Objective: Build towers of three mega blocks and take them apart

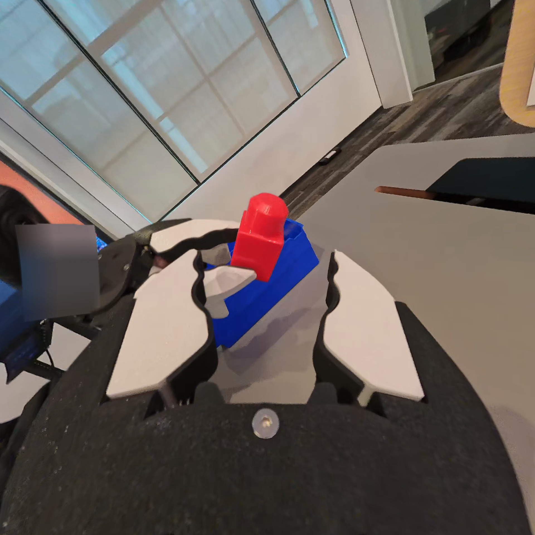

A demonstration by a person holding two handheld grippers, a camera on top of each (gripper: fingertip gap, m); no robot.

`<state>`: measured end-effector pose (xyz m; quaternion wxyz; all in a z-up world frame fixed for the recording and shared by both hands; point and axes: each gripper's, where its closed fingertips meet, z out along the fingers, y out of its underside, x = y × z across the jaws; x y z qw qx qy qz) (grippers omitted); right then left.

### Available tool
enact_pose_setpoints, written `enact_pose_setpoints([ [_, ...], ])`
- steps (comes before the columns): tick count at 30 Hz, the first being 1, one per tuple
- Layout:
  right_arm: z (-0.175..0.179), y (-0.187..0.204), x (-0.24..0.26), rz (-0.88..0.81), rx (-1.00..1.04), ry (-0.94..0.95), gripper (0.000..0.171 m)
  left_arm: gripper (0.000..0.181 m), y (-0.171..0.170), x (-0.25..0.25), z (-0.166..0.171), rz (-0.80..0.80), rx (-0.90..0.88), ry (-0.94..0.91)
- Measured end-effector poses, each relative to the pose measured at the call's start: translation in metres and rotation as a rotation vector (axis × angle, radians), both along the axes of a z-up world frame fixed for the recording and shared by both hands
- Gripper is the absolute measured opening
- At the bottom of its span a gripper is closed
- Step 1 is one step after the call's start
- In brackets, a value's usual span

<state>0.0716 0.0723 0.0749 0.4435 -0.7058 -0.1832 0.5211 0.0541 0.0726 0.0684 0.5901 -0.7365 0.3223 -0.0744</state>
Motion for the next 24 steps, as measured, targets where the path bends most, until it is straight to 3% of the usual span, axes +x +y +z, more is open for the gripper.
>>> enact_pose_setpoints([
  [6,-0.01,0.005,-0.008,0.021,-0.038,-0.057,0.067,0.037,-0.005,0.009,-0.005,-0.031,-0.014,0.017],
  [8,-0.011,-0.001,-0.014,0.079,-0.039,-0.055,0.042,0.037,-0.006,0.009,-0.006,-0.028,-0.007,0.028],
  [9,-0.012,-0.002,-0.015,0.089,-0.042,-0.051,0.039,0.037,-0.006,0.008,-0.007,-0.027,-0.006,0.034],
  [13,-0.023,-0.003,-0.009,0.095,0.019,-0.123,0.038,0.038,-0.015,0.01,-0.021,-0.069,-0.07,0.032],
  [15,-0.032,-0.003,0.006,0.089,0.108,-0.161,0.038,0.053,-0.025,0.002,-0.032,-0.079,-0.124,0.026],
  [17,-0.057,-0.009,0.029,0.146,0.245,-0.264,0.038,0.054,-0.037,-0.017,-0.039,-0.077,-0.15,0.041],
  [20,-0.128,-0.016,0.075,0.251,0.464,-0.54,0.038,0.052,-0.05,-0.059,-0.041,-0.046,-0.169,0.027],
  [22,-0.166,-0.012,0.101,0.264,0.481,-0.664,0.038,0.048,-0.056,-0.083,-0.039,-0.028,-0.196,-0.009],
  [24,-0.182,-0.009,0.113,0.267,0.487,-0.683,0.038,0.047,-0.059,-0.105,-0.039,0.001,-0.223,-0.021],
])
